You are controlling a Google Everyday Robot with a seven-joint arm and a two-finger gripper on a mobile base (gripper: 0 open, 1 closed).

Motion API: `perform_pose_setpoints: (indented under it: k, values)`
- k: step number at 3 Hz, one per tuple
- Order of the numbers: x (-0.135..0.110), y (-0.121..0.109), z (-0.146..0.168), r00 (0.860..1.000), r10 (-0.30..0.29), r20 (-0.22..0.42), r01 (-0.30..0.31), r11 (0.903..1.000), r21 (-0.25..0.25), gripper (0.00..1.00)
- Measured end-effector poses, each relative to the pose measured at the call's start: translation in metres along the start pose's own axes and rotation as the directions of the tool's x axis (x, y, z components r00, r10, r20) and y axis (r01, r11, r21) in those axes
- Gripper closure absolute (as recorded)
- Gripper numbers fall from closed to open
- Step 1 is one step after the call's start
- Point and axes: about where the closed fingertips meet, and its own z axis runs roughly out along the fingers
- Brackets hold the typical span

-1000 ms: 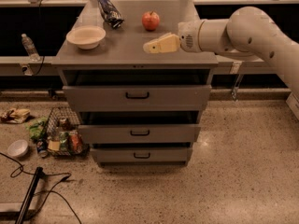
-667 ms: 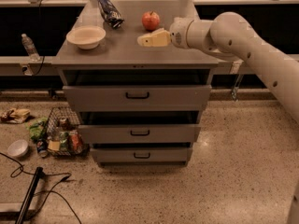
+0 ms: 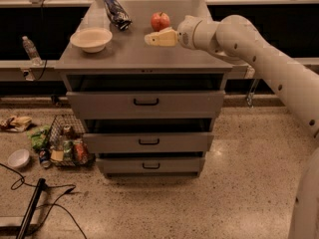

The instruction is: Place apple into paper bowl

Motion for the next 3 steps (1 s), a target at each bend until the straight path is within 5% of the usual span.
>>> perform_pose_setpoints:
  k: [3]
  values:
    - [-0.007,-0.027,0.059,0.996,-0.054,0.064,0.048,0.9942,0.097,0.0]
